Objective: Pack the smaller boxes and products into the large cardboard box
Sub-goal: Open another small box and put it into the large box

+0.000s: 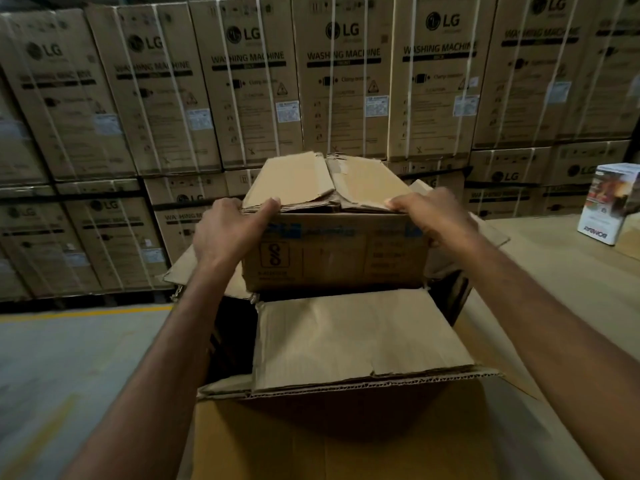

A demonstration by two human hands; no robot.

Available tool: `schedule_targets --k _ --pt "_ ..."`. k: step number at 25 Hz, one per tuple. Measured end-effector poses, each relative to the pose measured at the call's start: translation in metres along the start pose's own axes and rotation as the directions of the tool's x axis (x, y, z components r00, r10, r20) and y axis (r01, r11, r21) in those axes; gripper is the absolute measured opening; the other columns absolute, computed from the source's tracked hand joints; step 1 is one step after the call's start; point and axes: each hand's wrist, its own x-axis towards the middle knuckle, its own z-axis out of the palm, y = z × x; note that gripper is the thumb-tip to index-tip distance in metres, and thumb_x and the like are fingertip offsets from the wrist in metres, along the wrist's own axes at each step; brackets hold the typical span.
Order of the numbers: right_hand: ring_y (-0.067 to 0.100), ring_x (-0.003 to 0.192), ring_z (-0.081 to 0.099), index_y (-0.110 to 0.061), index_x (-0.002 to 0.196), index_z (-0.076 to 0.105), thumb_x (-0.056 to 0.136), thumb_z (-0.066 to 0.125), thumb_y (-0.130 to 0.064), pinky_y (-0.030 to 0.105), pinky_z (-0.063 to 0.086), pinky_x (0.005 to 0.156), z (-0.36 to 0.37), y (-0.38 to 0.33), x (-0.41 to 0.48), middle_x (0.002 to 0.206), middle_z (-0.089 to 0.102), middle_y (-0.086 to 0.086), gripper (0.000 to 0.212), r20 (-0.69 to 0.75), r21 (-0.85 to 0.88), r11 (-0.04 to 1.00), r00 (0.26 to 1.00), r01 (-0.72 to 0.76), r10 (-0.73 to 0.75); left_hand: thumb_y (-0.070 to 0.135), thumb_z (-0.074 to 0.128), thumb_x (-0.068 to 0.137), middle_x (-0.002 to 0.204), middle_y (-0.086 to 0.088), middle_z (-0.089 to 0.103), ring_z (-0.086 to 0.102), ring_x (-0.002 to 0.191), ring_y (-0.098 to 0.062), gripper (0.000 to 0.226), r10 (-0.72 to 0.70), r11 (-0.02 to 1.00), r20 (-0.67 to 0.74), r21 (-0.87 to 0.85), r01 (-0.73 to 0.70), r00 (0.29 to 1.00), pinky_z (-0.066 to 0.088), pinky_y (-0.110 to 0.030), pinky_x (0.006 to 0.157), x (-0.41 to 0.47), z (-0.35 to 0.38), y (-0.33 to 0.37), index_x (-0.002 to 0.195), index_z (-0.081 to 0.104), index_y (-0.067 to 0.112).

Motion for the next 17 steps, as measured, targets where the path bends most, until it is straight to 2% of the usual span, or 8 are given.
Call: schedule_targets --k 5,8,12,17 --pt "0.029 0.096 0.061 -0.021 0.106 0.058 0.061 0.069 -0.066 0.054 0.053 0.092 -0.018 -0.003 0.008 0.092 0.06 0.0 0.065 0.012 -0.028 0.999 1.0 0.019 -0.019 0.079 0.055 0.082 0.077 -0.003 0.07 0.066 0.072 -0.023 0.067 0.011 1.0 -0.016 0.005 -0.011 1.0 0.043 -0.031 0.056 -0.005 0.005 0.01 0.087 0.07 0.014" --pt "0.029 0.095 0.063 -0.018 0.109 0.063 0.057 0.07 -0.068 0.056 0.054 0.089 -0.021 -0.002 0.011 0.099 0.065 0.003 0.073 0.032 -0.013 1.0 0.999 0.015 -0.014 0.079 0.056 0.081 0.076 -0.001 0.07 0.066 0.072 -0.02 0.067 0.014 1.0 -0.013 -0.02 -0.014 1.0 0.045 -0.03 0.057 -0.004 0.003 0.007 0.091 0.073 0.015" --pt "0.027 0.092 0.062 -0.019 0.106 0.055 0.069 0.072 -0.062 0.055 0.055 0.09 -0.014 -0.002 0.008 0.092 0.06 0.001 0.059 0.07 -0.021 1.0 0.997 0.022 -0.021 0.077 0.054 0.084 0.077 -0.003 0.068 0.065 0.071 -0.022 0.067 -0.002 0.997 0.025 0.08 0.0 1.0 0.051 -0.033 0.059 -0.005 0.001 0.006 0.092 0.07 0.013" --pt "0.027 0.094 0.062 -0.018 0.109 0.059 0.07 0.074 -0.059 0.057 0.055 0.09 -0.019 -0.006 0.009 0.098 0.063 0.003 0.058 0.093 -0.035 0.999 0.995 0.036 -0.032 0.074 0.053 0.086 0.077 -0.004 0.07 0.069 0.072 -0.024 0.061 -0.015 0.992 0.064 0.124 0.007 0.998 0.058 -0.038 0.07 0.002 -0.007 0.007 0.082 0.067 0.015"
